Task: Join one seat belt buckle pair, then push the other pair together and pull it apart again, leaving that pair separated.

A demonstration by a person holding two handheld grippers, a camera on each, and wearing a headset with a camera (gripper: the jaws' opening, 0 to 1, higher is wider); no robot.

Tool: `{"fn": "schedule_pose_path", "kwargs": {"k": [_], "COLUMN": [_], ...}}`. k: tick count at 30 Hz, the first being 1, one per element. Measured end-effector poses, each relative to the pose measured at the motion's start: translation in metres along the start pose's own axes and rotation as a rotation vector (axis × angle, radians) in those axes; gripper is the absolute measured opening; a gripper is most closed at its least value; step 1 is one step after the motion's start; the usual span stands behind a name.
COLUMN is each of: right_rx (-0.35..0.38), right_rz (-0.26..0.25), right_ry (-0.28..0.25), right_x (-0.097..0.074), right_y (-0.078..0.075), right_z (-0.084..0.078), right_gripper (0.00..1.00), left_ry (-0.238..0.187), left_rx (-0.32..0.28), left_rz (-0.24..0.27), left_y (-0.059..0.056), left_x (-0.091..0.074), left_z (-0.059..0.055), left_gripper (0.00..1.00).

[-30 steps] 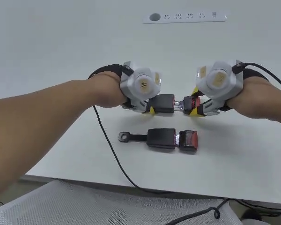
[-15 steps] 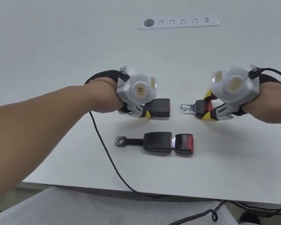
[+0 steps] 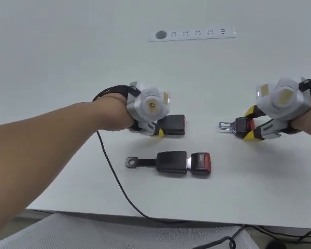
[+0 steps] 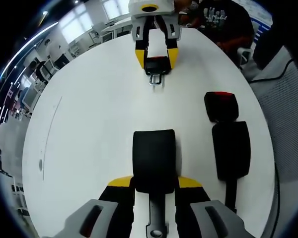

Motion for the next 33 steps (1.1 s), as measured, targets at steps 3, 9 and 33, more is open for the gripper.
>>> {"fn": "schedule_pose_path", "kwargs": {"k": [3,9,33], "right_rx": [0.022,0.025,0.196], "right_rz": [0.015,0.014,-0.146], "right_ry": [0.011,0.017,-0.170], "right_x": [0.000,0.000,-0.041], "right_y": [0.000,0.000,0.061], "right_z": [0.000,0.001,0.014], "right_gripper": [0.36,0.37,0.73], "left_ry": [0.000,-0.010,-0.156], "left_rx": [-0.011,-0.013,-0.204], "left_rz": [0.000,0.001,0.189], "left_y": [0.000,-0.001,-0.065], "left_x": [0.000,-0.002,-0.069], "left_z": [0.001,0.001,-0.030], "left_gripper": [0.32,0.32,0.48]}}
Point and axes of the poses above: the centre of the closed fingertips' face, and the gripper's own axes: x roughly forward along the fingers, y roughly to its left, z roughly out of its top, the point moved 10 cm from there along -x, roughly backward along the fingers, and after that the axes turned 5 degrees about -z, right-handed, at the moved point
